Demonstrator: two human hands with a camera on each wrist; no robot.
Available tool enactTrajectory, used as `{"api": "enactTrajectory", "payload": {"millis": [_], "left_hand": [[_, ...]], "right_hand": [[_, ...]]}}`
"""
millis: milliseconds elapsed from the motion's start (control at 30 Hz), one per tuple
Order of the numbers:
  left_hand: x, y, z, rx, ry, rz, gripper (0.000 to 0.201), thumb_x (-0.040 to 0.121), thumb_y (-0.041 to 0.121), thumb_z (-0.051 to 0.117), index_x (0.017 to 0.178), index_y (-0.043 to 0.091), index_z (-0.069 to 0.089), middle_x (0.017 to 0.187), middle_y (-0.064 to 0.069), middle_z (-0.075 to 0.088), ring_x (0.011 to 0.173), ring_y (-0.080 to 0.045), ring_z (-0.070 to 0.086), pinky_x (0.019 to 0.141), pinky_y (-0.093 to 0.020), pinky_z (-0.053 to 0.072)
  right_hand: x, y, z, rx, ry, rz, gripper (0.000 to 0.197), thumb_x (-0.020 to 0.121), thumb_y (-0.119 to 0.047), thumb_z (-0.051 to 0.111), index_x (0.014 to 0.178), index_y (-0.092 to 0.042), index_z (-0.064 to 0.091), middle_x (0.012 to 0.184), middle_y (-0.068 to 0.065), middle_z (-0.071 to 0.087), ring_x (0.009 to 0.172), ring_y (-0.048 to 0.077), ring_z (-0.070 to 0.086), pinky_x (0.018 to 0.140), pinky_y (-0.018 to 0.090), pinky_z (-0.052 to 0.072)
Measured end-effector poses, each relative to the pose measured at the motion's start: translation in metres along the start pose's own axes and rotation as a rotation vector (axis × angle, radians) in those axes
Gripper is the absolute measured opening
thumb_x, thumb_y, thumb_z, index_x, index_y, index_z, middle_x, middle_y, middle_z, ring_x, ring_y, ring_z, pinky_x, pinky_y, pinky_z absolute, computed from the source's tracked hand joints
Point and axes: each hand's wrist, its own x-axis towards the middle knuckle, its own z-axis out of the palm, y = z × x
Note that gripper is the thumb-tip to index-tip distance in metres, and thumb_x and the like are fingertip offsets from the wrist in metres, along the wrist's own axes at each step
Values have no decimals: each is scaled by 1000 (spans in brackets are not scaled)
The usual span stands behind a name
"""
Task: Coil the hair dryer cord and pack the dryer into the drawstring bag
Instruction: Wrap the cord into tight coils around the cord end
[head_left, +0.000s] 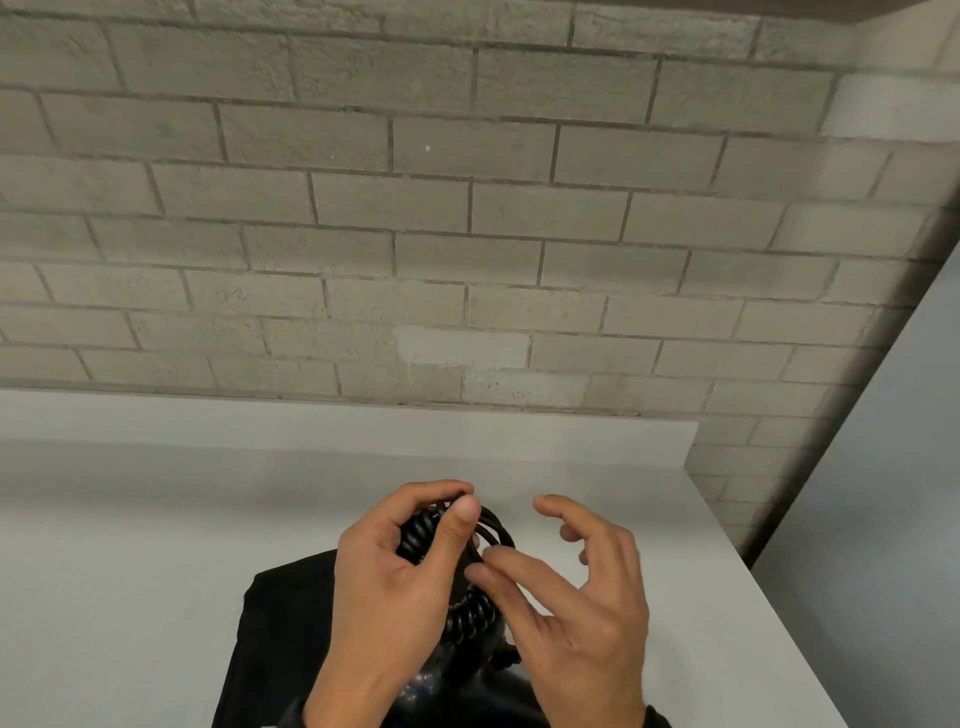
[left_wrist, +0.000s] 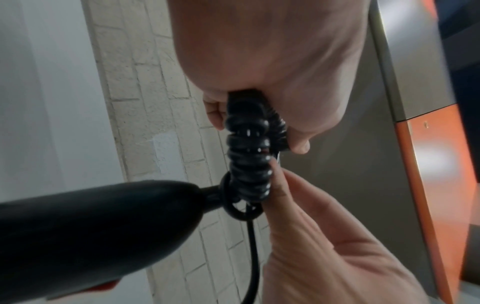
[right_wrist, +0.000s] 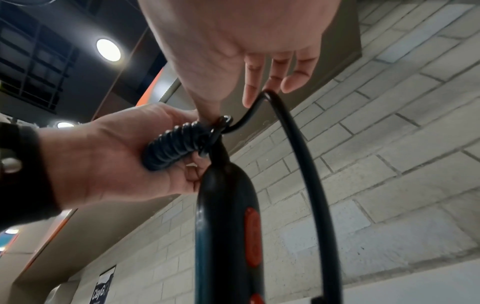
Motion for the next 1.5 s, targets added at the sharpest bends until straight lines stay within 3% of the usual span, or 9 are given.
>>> {"api": "enactTrajectory", "payload": {"millis": [167,367,533,633,833,1000,1133,1267,1500], "left_hand": [[1,-1,-2,-1,24,12,17,74,37,71,86,26,76,86,16,74,89,0,68,74,-7,49],[-2,-7,1,65,2,69,18,75,44,75,93,40,74,89,10,73,89,-10,70,75,-16,53],[-1,-10,-3,131,-30,170,29,75,52,71,101,40,72,87,7,65,83,-16,67,71,-14,51],[0,-12,-5,154,-51,207,27,76,50,71,101,40,72,86,7,64,83,-18,66,72,-13,50],[2,-14,-6,104,25,160,20,76,39,80,95,39,73,89,6,69,88,-11,69,73,-12,51],[0,-13,-5,98,10,178,28,72,49,75,98,39,73,90,5,68,88,-12,69,73,-11,50],[-1,-13,-5,111,-5,195,28,71,49,74,97,39,73,90,7,66,86,-12,68,71,-9,50],[-3,-13,-2,90,-4,207,26,71,47,74,96,37,74,90,5,66,87,-13,68,71,-10,50],[0,-13,-7,104,45,178,20,76,37,82,93,38,73,91,-1,66,87,-11,67,69,-8,50]], "right_hand": [[-3,-8,6,-89,-70,54,19,87,-50,59,95,-42,74,123,-2,65,91,23,56,66,36,51],[1,-19,2,-69,-177,232,23,87,-50,48,82,-38,67,108,-26,55,91,5,46,62,16,45],[20,-24,-16,348,-466,618,36,89,-52,48,66,-31,64,95,-20,55,88,1,53,73,8,39],[28,-23,-26,704,-625,818,48,84,-66,50,60,-25,56,72,-8,53,71,9,50,71,20,39],[4,-29,-26,317,-390,560,11,80,-52,64,91,-51,65,109,-27,47,98,3,48,80,12,40],[-1,-30,-27,384,-311,567,26,85,-21,68,90,-47,70,84,-15,70,85,8,65,68,19,51],[12,-33,-38,800,-457,930,6,82,-21,73,80,-18,77,66,8,69,58,14,62,58,22,51],[14,-21,-39,1579,-490,1332,37,54,-17,92,73,3,66,63,17,55,45,25,53,44,31,44],[-7,-18,-37,1206,-543,895,22,62,-20,84,77,-15,68,84,11,67,77,17,62,73,23,49]]}}
